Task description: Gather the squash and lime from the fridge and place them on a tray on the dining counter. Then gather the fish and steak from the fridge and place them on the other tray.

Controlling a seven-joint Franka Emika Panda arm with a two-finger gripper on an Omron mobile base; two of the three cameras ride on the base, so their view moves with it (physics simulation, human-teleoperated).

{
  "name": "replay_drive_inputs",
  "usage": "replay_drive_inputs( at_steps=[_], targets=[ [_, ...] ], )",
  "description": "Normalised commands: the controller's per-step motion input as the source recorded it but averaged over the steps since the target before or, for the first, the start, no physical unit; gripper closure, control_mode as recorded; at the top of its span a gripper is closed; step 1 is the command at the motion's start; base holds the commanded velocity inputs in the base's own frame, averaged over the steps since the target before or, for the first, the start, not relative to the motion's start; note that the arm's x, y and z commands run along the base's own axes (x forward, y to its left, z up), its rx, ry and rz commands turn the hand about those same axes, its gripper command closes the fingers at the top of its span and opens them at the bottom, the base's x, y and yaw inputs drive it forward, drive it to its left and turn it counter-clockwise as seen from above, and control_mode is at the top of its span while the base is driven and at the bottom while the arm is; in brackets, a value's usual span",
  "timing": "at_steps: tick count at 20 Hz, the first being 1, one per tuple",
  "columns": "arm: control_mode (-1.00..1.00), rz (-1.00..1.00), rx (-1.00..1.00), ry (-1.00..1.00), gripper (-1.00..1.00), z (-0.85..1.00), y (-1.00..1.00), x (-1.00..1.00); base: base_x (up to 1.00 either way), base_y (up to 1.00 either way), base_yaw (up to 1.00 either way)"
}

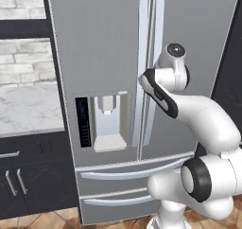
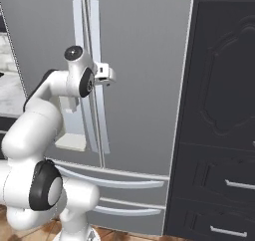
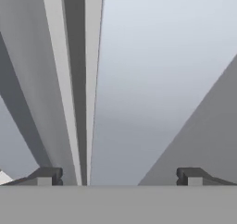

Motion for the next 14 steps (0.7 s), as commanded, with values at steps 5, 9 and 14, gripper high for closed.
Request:
replay_drive_inputs(
  at_steps=[5,9,14],
  targets=[
    [-1.00,0.00,0.00,-0.01,-1.00,0.00,0.00,0.36,0.00,0.00,0.00],
    [-1.00,0.00,0.00,0.00,-1.00,-0.02,0.00,0.44,0.00,0.00,0.00],
    [-1.00,0.00,0.00,-0.01,-1.00,-0.12,0.00,0.43,0.00,0.00,0.00]
  ],
)
